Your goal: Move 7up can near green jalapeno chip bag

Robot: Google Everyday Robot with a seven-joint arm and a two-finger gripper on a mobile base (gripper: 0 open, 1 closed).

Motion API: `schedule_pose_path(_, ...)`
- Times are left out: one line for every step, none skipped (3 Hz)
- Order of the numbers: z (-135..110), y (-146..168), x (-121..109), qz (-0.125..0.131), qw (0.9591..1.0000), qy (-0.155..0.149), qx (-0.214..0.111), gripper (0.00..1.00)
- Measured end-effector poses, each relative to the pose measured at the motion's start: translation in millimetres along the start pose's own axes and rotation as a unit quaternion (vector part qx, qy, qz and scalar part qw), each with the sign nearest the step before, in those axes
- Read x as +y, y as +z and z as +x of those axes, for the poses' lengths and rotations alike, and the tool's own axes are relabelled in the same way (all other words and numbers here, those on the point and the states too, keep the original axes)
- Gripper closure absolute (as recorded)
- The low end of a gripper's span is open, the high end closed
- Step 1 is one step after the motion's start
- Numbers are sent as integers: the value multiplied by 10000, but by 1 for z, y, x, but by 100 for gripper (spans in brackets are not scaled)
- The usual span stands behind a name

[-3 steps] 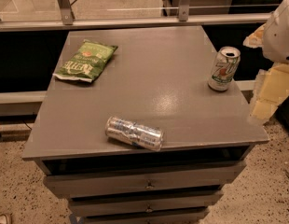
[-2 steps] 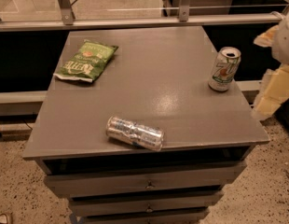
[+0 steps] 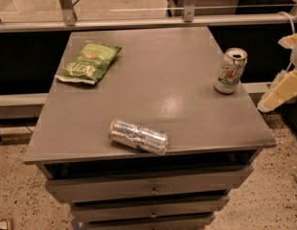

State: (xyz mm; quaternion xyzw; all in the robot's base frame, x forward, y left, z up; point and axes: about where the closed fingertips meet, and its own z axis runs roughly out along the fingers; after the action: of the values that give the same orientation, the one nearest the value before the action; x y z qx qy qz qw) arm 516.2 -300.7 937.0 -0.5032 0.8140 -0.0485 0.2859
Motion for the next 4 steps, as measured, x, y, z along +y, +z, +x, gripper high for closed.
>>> schedule_pose_path(8,40,-23,23,9947,648,-802,0)
schedule_pose_path(3,65,-33,-52,9853,1017,-1370,0)
schedule_pose_path(-10,85,-39,-104,9727,1254,-1949,0)
schedule_pose_path(-31,99,-40,-204,9564,1487,-2506,24)
